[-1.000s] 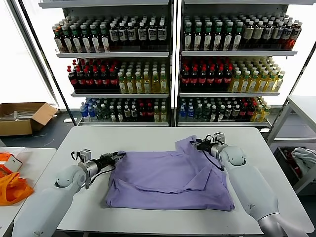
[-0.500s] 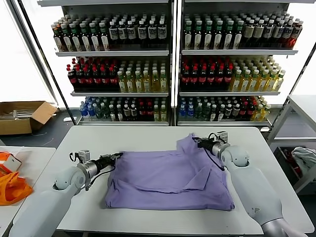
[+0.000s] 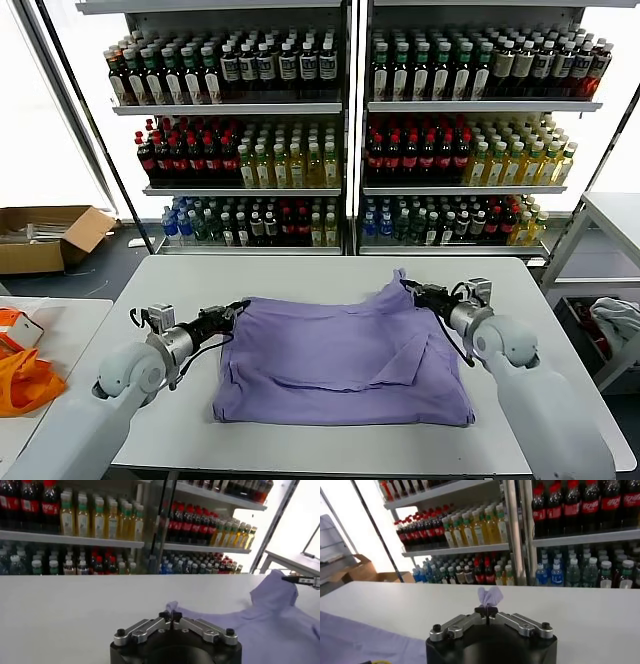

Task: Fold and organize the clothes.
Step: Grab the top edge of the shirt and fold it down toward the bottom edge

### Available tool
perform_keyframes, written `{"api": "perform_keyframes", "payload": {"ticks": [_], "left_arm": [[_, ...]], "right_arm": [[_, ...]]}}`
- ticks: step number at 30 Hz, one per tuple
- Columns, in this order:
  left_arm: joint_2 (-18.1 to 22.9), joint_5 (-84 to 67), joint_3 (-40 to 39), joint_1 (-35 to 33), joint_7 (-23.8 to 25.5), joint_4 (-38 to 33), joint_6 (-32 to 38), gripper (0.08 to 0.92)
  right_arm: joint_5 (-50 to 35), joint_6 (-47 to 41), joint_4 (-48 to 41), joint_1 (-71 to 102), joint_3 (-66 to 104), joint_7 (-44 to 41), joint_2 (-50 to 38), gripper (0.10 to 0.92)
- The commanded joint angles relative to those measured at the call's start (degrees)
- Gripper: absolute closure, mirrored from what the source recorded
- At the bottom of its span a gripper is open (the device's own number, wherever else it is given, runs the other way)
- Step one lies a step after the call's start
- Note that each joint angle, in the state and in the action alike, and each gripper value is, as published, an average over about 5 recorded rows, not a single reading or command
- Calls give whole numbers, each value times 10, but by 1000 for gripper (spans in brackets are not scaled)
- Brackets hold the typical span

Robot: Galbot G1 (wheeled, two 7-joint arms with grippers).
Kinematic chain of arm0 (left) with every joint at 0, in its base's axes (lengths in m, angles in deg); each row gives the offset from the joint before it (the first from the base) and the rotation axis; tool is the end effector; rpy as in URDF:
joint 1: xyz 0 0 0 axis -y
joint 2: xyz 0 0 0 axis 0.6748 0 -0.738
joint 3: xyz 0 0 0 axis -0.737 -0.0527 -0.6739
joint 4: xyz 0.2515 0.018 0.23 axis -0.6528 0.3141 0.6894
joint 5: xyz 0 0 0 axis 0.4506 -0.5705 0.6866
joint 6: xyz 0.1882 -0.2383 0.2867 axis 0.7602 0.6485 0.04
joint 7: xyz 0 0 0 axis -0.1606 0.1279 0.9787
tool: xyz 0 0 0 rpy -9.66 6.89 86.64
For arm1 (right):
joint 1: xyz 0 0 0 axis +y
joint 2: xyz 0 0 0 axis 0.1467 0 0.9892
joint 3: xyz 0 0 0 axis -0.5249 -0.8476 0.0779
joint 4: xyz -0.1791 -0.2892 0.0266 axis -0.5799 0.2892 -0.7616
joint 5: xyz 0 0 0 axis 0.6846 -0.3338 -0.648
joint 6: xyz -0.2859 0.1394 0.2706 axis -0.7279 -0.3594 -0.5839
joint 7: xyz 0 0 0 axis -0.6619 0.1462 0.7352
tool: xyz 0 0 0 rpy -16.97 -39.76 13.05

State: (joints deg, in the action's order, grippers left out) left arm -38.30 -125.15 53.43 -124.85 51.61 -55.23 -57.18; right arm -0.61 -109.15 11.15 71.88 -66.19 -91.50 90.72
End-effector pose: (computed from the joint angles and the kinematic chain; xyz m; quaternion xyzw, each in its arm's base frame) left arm 0.4328 0.1020 -0.2580 -0.2332 -0.9432 0.0596 0.2290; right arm 0.4563 -0.1058 -0.2286 0.2159 -0.9535 -0.0731 0.1974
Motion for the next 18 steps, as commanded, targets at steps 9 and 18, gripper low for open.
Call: {"api": "perform_keyframes", "payload": {"ticks": [9,18], "left_arm": [[-38,5,153,-241,-22,-174,-11,916],[-30,50,170,-300,-11,-179,2,916]], "right_arm": [[-32,0,257,299,177,6,-40,920],[-17,12,320,424,226,-2,3,920]]}}
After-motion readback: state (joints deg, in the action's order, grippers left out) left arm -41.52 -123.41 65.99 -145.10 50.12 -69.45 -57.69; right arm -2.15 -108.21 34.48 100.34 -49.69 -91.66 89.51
